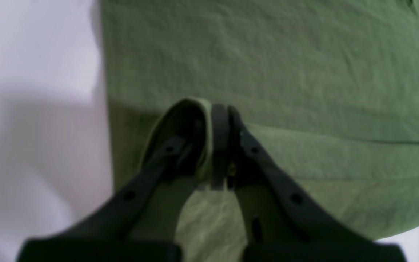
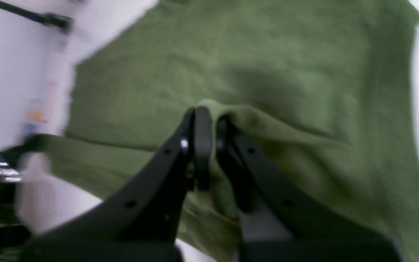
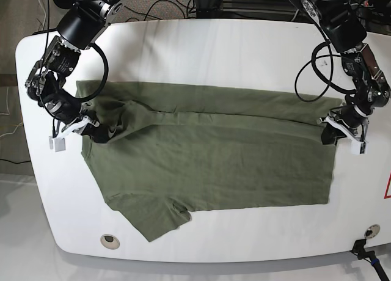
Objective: Fold the T-shirt properly
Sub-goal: 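Lift the shoulder edge with both grippers and fold it over the shirt, then lower the folded edge onto the shirt body with both grippers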
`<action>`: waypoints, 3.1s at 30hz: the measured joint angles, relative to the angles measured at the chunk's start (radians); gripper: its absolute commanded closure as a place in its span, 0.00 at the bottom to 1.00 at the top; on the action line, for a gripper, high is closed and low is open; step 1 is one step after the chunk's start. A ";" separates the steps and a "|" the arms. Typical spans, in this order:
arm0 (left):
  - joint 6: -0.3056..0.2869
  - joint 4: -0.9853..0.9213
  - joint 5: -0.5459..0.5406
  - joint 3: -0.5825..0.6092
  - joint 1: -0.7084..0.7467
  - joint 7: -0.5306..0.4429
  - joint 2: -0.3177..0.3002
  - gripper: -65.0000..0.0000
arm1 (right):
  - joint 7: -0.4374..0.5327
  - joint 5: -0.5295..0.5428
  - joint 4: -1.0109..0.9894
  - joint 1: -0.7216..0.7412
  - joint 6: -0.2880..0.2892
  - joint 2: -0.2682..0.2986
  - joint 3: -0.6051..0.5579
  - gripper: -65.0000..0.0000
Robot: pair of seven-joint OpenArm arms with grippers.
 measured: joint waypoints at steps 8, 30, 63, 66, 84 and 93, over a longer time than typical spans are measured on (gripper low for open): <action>0.000 0.000 0.001 0.001 0.002 0.000 -0.027 0.52 | 0.059 -0.193 0.001 0.000 0.001 0.001 0.000 0.61; -0.004 0.214 0.333 0.152 0.254 -0.486 -0.038 0.50 | 0.492 -0.723 0.338 -0.364 0.047 0.100 -0.246 0.57; -0.007 0.373 0.336 0.119 0.407 -0.523 -0.036 0.50 | 0.816 -0.705 0.024 -0.402 0.080 0.099 -0.157 0.60; -0.007 0.372 0.336 0.119 0.407 -0.523 -0.036 0.50 | 0.817 -0.705 0.024 -0.401 0.080 0.099 -0.157 0.79; -0.005 0.147 0.330 0.021 0.304 -0.417 -0.034 0.50 | 0.832 -0.702 0.020 -0.399 0.080 0.074 -0.159 1.00; -0.003 0.063 0.330 0.021 0.278 -0.418 -0.035 0.50 | 0.832 -0.702 0.020 -0.399 0.080 0.074 -0.159 1.00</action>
